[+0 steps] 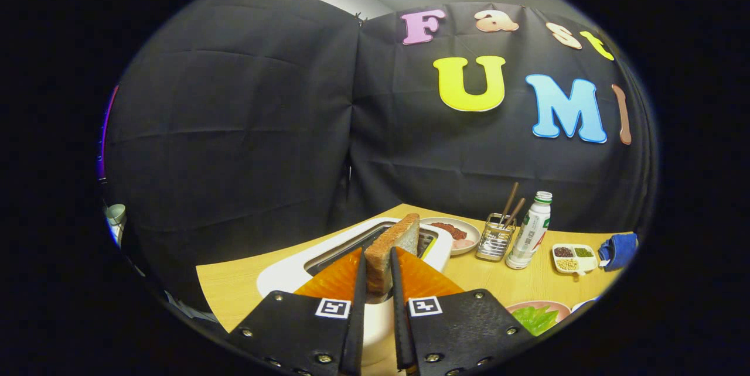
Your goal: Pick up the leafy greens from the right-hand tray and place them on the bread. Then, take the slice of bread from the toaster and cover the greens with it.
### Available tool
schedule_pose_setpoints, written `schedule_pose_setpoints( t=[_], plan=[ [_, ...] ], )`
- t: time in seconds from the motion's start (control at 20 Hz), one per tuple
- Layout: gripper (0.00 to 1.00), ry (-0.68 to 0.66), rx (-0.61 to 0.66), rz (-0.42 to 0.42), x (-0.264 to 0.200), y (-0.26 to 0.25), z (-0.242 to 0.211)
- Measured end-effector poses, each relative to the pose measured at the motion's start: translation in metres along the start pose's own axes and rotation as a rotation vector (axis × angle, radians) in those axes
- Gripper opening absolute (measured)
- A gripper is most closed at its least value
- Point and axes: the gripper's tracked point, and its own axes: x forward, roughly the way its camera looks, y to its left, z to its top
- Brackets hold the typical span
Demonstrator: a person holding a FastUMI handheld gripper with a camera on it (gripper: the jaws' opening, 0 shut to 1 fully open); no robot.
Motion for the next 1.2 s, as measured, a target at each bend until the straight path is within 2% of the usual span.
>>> schedule_pose_setpoints(
  t=[0.05,0.6,0.75,1.0,1.2],
  plan=[
    [0.08,-0.005,0.01,0.01,-0.001,0.0,0.002],
    [0.08,-0.18,0.149,0.098,-0.062,-0.009,0.081],
    [0.08,-0.227,0.127,0.07,-0.087,-0.027,0.092],
    [0.08,-0.195,0.052,-0.021,-0.114,-0.078,0.058],
    [0.08,-0.101,0.067,-0.105,-0.12,-0.131,0.008]
  ],
)
